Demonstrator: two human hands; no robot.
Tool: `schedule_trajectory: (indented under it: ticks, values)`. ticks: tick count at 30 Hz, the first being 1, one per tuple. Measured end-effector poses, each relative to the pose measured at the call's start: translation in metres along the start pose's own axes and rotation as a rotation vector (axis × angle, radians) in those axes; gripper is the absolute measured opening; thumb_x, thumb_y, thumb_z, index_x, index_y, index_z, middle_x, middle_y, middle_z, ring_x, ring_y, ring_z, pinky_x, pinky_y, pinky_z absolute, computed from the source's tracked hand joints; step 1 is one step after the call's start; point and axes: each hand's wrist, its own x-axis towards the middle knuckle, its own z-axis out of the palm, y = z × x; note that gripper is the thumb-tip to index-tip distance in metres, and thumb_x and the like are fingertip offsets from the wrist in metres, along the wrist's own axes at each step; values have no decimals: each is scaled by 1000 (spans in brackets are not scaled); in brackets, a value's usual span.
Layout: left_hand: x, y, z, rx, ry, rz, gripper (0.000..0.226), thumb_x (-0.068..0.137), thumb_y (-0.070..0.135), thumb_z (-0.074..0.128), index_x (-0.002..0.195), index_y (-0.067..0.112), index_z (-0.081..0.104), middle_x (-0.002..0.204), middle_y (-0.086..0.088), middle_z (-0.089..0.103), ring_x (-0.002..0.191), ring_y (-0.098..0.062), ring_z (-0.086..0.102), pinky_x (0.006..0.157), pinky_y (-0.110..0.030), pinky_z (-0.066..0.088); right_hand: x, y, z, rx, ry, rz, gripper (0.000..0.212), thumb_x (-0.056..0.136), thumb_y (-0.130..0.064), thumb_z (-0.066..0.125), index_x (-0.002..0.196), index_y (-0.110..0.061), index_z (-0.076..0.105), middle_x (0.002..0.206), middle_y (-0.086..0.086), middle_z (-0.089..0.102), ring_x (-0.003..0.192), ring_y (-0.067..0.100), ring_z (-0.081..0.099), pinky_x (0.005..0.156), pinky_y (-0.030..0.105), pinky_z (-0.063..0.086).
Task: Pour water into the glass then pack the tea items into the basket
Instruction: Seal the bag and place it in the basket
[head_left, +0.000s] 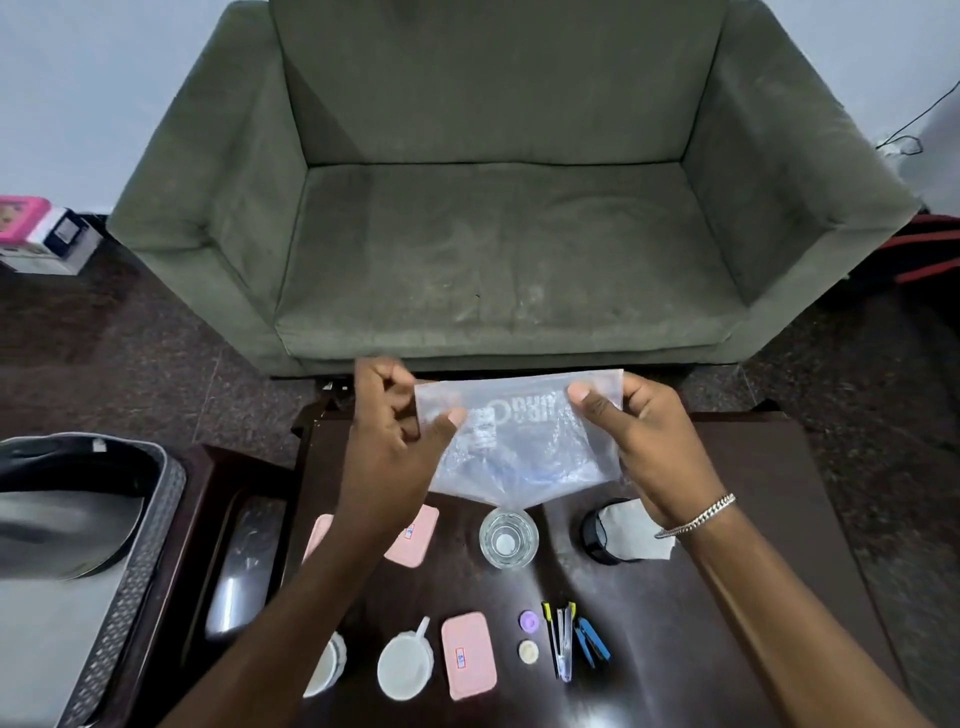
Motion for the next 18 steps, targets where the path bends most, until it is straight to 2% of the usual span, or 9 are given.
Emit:
schedule_trajectory:
  ticks: [2,3,5,8,9,10,12,13,18]
  values:
    - [-1,0,0,60,-125,20,23,80,33,83,94,35,65,88,1,70,76,-13,59,72,-29,47,-2,1,5,29,36,-5,18,93,-30,72,88,-13,74,85,6,78,77,17,68,73,43,55]
    - [-1,-1,1,66,-175,0,16,79,31,86,89,31,74,89,7,75,81,-10,65,78,-28,49,-2,1,7,18,56,-9,17,95,-28,71,94,-11,73,91,9,78,82,18,69,77,49,56]
    - [-2,-2,0,55,-224,-58,14,79,18,88,85,30,83,95,9,81,95,-8,74,91,-25,52,-3,2,9,-48,72,-70,21,95,-25,72,112,-14,66,102,5,75,87,15,67,80,47,55]
    - [-2,-5,-4,96,-201,-58,25,81,5,86,96,26,84,105,13,81,103,-4,73,95,-19,52,-7,1,5,-40,-52,-177,73,90,-14,77,148,-40,42,137,2,64,114,17,64,98,38,52]
    - [-2,-5,-5,97,-196,-56,26,81,4,86,99,24,84,107,14,80,105,-4,73,95,-18,51,-8,1,3,-9,-112,-194,78,87,-11,79,149,-42,43,144,-1,61,125,17,61,105,34,50]
    - [-2,-6,-7,93,-199,-52,28,82,3,85,102,23,84,109,15,80,107,-4,72,96,-18,51,-10,2,2,34,-169,-186,72,83,-9,80,144,-37,54,144,-4,61,130,15,59,107,30,49]
    - [-3,-5,-9,81,-225,-39,33,81,4,82,107,24,83,114,17,78,111,-2,70,97,-14,49,-10,3,1,90,-245,-96,44,78,-9,81,119,-23,77,126,-2,73,117,12,67,96,25,55]
    - [-4,-5,-9,73,-242,-33,35,81,5,81,110,25,82,116,17,77,112,-1,69,97,-13,48,-11,3,1,92,-266,-52,36,76,-8,82,110,-18,80,118,1,77,110,12,71,91,25,57]
    - [-7,-6,-14,52,-289,-34,50,78,13,82,125,30,75,128,16,71,122,-9,67,107,-24,50,-10,0,0,93,-300,38,45,77,4,79,120,-9,74,119,7,76,107,18,70,98,32,57]
